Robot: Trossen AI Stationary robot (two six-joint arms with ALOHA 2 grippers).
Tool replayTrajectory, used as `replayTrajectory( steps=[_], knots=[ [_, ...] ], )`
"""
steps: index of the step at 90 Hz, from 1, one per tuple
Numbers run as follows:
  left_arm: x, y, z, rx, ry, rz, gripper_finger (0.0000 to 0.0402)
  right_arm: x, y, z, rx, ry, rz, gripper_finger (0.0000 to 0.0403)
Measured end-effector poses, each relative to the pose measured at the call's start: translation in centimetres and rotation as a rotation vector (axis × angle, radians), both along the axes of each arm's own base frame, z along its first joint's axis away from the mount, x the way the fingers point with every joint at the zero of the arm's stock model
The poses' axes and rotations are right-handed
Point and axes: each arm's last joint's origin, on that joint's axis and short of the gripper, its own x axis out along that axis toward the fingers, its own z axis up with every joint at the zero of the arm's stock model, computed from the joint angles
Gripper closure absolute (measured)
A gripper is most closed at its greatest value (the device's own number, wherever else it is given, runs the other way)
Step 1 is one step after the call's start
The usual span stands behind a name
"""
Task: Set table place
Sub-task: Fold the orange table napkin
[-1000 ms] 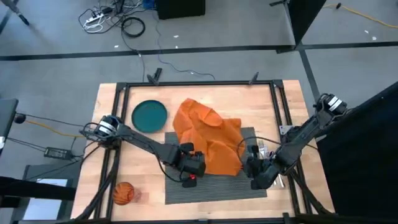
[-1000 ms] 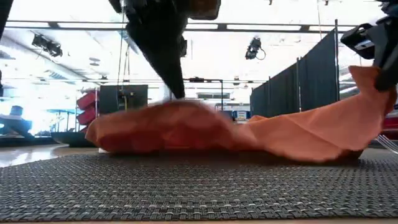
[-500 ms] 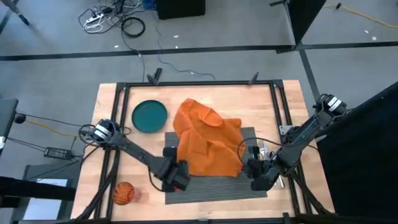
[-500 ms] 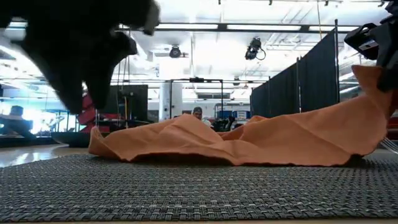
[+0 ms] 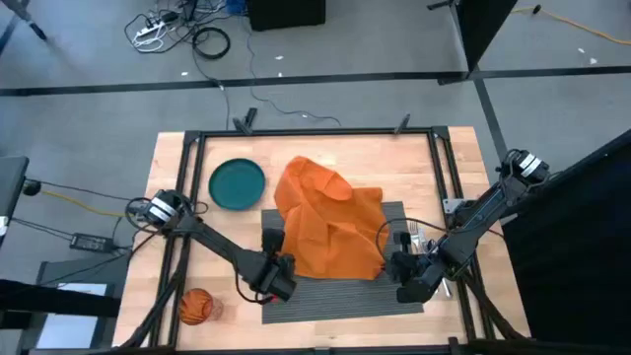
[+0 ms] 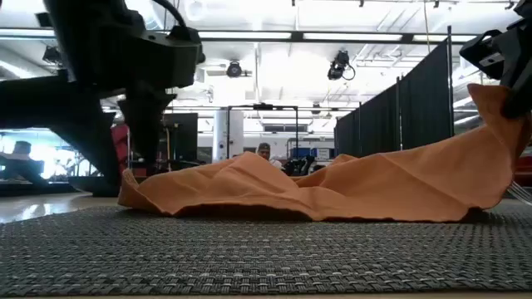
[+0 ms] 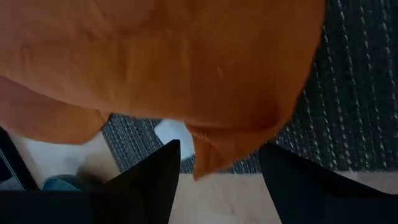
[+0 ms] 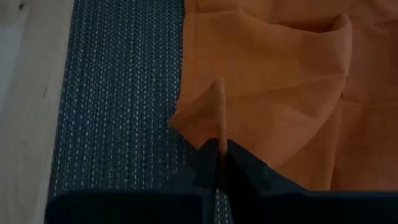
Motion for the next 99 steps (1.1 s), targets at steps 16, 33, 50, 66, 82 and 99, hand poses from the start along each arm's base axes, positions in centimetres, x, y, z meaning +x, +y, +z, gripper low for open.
replayTrajectory(
  steps=[16, 33, 50, 66, 82, 99],
  knots=[
    [-0.5, 0.8, -1.4, -0.014, 0.029, 0.017, 0.0212, 0.0, 0.0, 0.0, 0.002, -0.002, 0.0, 0.0403],
    [-0.9, 0.9, -2.2, -0.039, 0.042, 0.026, 0.0265, 0.0, 0.0, 0.0, -0.01, -0.012, -0.008, 0.0403],
    [-0.5, 0.7, -1.6, -0.045, 0.01, 0.05, 0.0373, 0.0, 0.0, 0.0, -0.014, -0.015, -0.009, 0.0403],
    [0.1, 0.3, 0.7, -0.029, -0.019, 0.139, 0.0399, -0.2, -0.2, 0.6, 0.0, -0.027, -0.01, 0.0403],
    [0.3, -1.0, 5.6, 0.036, -0.081, 0.207, 0.0401, -0.6, -0.8, 3.8, 0.033, -0.123, -0.003, 0.0403],
    [-0.1, -1.5, 11.0, 0.049, -0.176, 0.241, 0.0402, -1.6, -2.1, 8.0, 0.037, -0.263, 0.038, 0.0403]
  ],
)
